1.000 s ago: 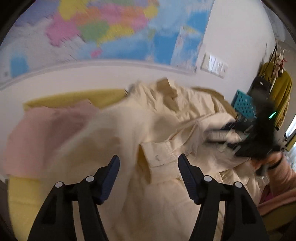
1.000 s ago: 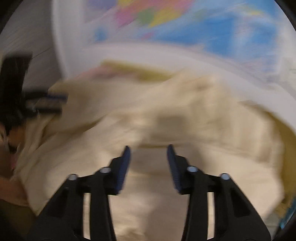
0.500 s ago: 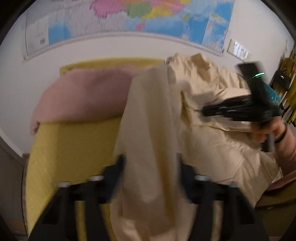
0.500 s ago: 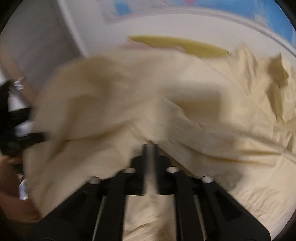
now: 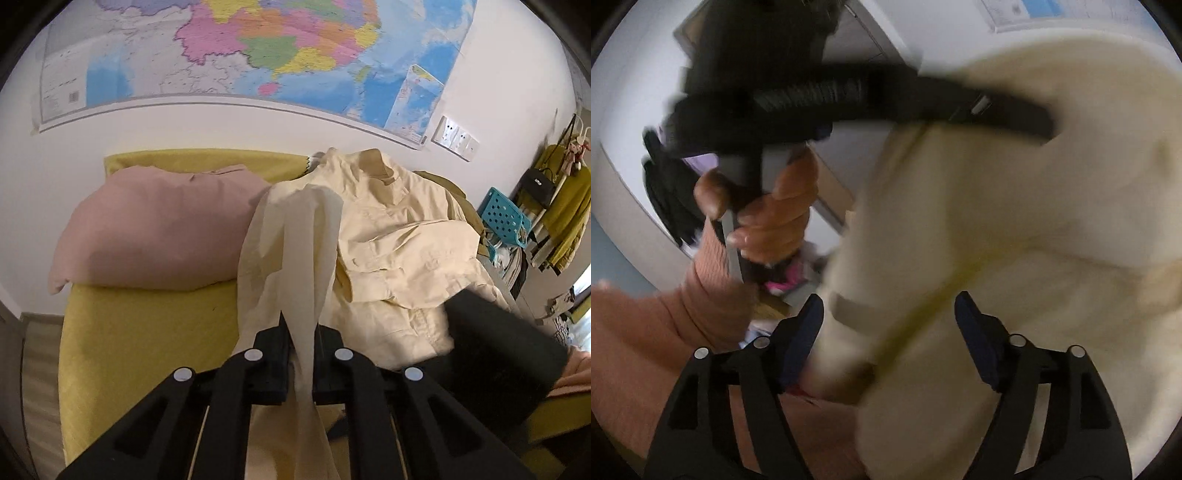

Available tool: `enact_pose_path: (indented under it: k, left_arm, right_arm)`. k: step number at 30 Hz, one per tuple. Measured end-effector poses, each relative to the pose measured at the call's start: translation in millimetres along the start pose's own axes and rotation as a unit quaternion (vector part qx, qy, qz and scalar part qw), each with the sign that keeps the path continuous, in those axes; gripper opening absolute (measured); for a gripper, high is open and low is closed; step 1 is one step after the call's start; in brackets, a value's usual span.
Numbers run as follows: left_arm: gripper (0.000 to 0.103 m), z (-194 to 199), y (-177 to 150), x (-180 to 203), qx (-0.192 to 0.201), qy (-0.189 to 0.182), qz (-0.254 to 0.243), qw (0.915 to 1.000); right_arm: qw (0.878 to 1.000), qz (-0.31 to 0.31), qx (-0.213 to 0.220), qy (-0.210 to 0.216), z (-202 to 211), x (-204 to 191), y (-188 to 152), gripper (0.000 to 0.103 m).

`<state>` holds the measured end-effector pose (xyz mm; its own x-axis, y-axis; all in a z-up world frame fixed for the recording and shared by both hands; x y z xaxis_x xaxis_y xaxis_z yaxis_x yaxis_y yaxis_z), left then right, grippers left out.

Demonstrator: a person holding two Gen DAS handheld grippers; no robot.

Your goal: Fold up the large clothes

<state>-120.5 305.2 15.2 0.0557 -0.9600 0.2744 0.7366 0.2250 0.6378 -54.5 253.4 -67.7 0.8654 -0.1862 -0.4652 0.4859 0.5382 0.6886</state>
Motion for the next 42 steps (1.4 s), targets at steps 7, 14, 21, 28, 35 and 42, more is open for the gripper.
enact_pose_path:
  k: [7, 14, 21, 28, 35, 42]
  left_arm:
    - [0.039, 15.9, 23.8, 27.8, 0.019, -0.069, -0.006, 0.9974]
    - [0.074, 40.2, 56.4, 56.1, 0.102, -0.144, -0.019, 0.9841]
    - [0.075, -59.7, 48.0, 55.8, 0.006, -0.061, -0.025, 0.9978]
    - [0.075, -136.4, 35.9, 47.0, -0.062, 0.02, -0.049, 0.9967]
    - [0.076, -161.6, 67.4, 58.5, -0.05, 0.034, -0.07, 0.9957]
    - [0.034, -163.1, 85.6, 40.0, -0.017, 0.073, -0.025, 0.9969]
  right_arm:
    - [0.997, 0.012, 0.073, 0.028, 65.8, -9.2, 2.1, 0.004]
    - [0.982, 0.004, 0.172, -0.079, 241.8, -7.2, -12.0, 0.003]
    - [0.961, -0.113, 0.098, -0.231, 297.1, 46.2, -91.5, 0.016]
    - [0.929, -0.186, 0.094, -0.305, 319.9, 70.6, -164.5, 0.079]
    - [0.933, -0.185, 0.116, -0.286, 300.9, 63.4, -188.4, 0.073]
    - [0.909, -0.127, 0.139, -0.371, 337.2, 45.2, -142.1, 0.022]
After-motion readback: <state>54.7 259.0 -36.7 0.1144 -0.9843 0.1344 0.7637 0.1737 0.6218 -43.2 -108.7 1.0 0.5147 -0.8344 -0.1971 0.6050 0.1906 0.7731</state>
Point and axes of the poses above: each gripper's, at about its wrist camera, not at the fingertips, and z roughly against the way its jaws point, x to its right, y to its top, the point moved 3 cm from there along -z, roughly the way its jaws point, and after that the axes turned 2 degrees about z, right-handed, at the moved point
